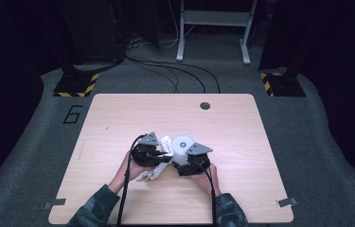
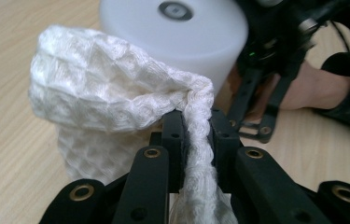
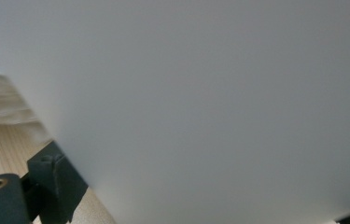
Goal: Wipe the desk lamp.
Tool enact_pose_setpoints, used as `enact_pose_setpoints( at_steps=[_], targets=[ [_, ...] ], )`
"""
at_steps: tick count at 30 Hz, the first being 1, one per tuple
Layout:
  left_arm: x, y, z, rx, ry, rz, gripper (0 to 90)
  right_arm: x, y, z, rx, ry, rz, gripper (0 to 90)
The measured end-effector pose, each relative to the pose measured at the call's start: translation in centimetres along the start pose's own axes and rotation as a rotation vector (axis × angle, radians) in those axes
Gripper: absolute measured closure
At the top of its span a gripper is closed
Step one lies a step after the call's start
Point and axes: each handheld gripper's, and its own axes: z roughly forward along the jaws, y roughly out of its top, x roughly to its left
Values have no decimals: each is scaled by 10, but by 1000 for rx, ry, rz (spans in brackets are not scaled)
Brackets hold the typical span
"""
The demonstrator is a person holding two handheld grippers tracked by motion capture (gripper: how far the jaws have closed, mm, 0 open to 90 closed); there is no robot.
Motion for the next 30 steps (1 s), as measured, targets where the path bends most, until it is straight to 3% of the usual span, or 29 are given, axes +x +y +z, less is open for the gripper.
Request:
enact_pose_setpoints(
  at_steps=[4,8,11,15,17,22,30],
  targets=[
    [-12,10,-5,-29,-30,36,801,0,0,0,-1,-1,-1,65],
    [-17,14,4,-24,-54,50,802,0,0,0,-1,-1,0,65],
    [-19,11,12,-21,-73,33,804,0,0,0,-2,-1,-1,65],
    [-22,3,27,28,-68,38,804,0,0,0,-2,-1,-1,65],
    [-20,0,30,23,-81,25,804,0,0,0,-1,0,-2,65],
    [-20,5,23,14,-79,38,804,0,0,0,-2,0,-1,65],
    [-20,27,-3,-74,-50,65,804,0,0,1,-2,-3,-2,65]
  ],
)
